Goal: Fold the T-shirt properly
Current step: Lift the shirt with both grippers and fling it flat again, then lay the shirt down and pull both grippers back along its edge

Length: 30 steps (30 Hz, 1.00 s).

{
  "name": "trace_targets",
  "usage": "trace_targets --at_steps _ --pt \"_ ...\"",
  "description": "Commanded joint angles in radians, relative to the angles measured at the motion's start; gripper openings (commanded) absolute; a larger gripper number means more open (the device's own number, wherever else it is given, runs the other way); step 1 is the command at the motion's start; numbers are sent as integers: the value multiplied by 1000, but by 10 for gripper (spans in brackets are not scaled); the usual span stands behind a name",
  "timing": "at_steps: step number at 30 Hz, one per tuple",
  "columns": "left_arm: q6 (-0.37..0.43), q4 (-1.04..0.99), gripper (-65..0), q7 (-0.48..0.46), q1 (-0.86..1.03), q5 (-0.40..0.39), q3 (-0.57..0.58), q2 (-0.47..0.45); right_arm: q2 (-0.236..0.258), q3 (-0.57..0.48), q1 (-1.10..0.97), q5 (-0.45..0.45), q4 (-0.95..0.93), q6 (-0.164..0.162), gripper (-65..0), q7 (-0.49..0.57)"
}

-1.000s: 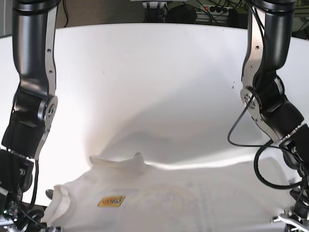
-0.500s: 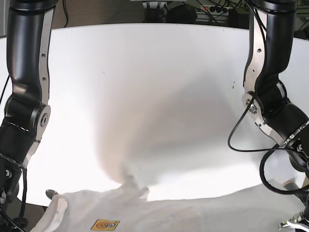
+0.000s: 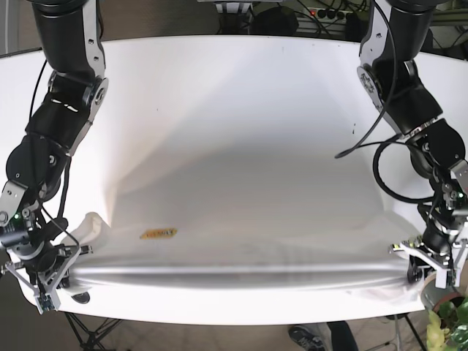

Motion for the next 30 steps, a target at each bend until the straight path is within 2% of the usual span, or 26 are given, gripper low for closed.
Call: trace_targets --at_steps 1,5,10,15,25,30 --pt "18 55 -650 -26 38 -3 -11 -36 -5 45 -43 -29 79 -3 -628 14" --pt "18 109 -650 -26 150 -28 -52 -36 -22 78 -159 -29 140 -2 -628 14" --pt "18 120 -650 -26 263 -71 -81 -38 -85 114 -273 -29 208 -2 -628 5" --pt "18 146 -650 -26 369 -109 -123 -58 -120 146 -376 -29 269 -2 -628 -15" --pt "18 154 -650 -28 501 -114 -173 -53 -203 169 -532 -29 318 1 -628 -26" --pt "18 154 -650 -28 546 -114 -189 -52 -219 169 -612 -29 344 51 -628 -26"
